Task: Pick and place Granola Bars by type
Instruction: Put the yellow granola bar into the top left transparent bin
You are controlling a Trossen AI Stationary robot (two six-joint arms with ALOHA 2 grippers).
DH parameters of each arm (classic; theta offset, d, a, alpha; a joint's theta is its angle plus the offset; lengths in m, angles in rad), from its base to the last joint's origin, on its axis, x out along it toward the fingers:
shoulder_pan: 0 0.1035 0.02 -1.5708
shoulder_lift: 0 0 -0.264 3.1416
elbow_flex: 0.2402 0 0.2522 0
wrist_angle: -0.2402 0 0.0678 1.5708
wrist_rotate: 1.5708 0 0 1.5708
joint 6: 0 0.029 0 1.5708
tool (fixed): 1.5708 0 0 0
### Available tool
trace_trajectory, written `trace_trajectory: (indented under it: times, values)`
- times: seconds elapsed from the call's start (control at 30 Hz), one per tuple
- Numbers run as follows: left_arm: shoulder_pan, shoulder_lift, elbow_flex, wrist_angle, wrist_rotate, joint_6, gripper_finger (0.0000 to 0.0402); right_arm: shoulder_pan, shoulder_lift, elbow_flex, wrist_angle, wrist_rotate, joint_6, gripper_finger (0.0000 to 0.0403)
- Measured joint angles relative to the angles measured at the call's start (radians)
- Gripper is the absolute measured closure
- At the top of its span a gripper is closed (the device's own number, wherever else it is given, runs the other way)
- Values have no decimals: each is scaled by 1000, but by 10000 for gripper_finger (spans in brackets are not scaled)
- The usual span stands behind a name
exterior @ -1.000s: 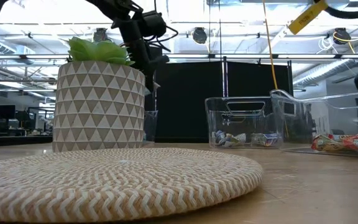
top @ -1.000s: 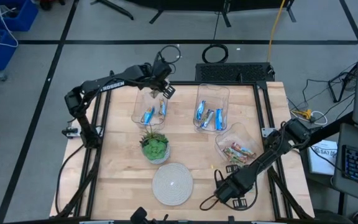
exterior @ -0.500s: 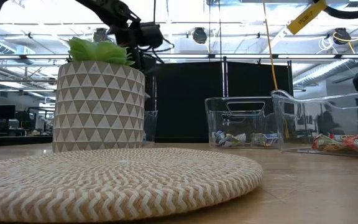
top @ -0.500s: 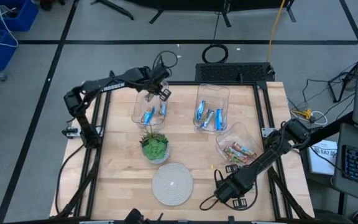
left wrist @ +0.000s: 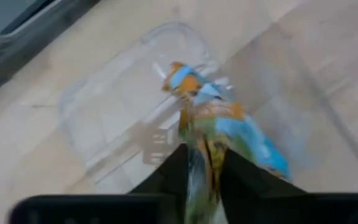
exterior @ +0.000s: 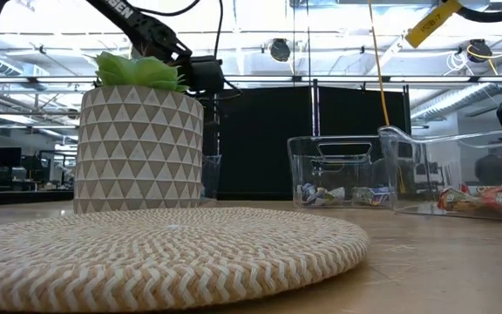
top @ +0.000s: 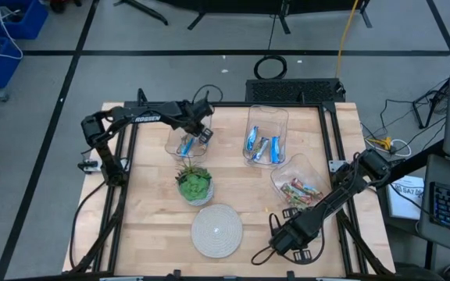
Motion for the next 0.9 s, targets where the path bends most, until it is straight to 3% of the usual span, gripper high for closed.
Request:
trace_trajectory:
  times: [0.2, 0.37, 0.9]
  values:
    - [0, -13, 18, 45, 108, 35, 244, 17, 7, -5, 8, -18, -40, 277]
    - [-5, -63, 23, 52, 118, 16, 205, 12, 3, -21, 8, -1, -27, 277]
    - [-6, -214, 24, 60, 72, 85, 188, -5, -2, -21, 9, -41, -28, 277]
